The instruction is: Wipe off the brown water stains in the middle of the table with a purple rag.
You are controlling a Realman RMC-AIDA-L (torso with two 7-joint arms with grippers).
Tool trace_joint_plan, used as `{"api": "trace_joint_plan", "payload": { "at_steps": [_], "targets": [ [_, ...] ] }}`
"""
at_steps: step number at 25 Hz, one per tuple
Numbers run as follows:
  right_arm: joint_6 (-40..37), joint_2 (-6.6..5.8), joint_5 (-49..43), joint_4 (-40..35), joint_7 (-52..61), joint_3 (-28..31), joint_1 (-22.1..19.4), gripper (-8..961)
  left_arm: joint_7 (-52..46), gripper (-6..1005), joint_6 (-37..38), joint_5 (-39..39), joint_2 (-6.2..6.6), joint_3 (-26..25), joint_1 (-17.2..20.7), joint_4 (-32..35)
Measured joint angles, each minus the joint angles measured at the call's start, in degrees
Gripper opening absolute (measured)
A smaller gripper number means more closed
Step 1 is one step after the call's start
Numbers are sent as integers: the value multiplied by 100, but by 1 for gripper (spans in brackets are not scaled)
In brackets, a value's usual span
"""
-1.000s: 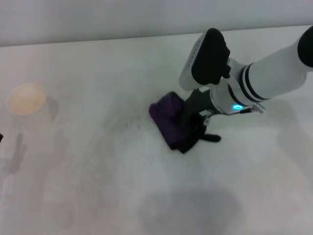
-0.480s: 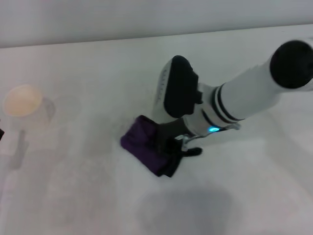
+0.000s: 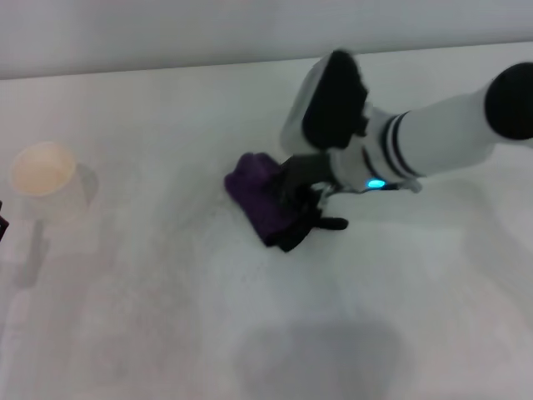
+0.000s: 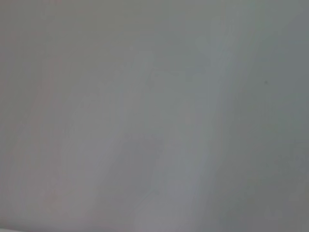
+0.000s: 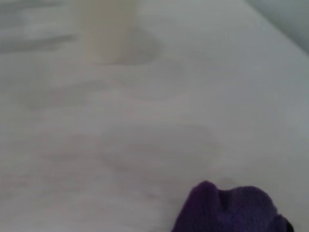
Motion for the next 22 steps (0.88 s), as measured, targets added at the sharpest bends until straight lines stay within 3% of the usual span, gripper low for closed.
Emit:
{"api": "trace_joint_plan", "payload": {
  "at_steps": [6, 11, 19, 22],
  "targets": [
    [228, -80, -154, 179, -53, 876, -151, 43, 0, 892, 0, -1, 0, 0, -2, -6],
    [764, -64, -769, -78, -60, 1727, -464, 44, 0, 892, 0, -7, 0, 0, -14, -9],
    [1010, -34, -433, -900, -951, 2023, -1103, 45, 4, 893, 0, -10, 9, -82, -40, -18],
    [977, -36, 19, -931, -1303, 2040, -1193, 146, 7, 893, 0, -10, 9, -82, -62, -23]
  ]
}}
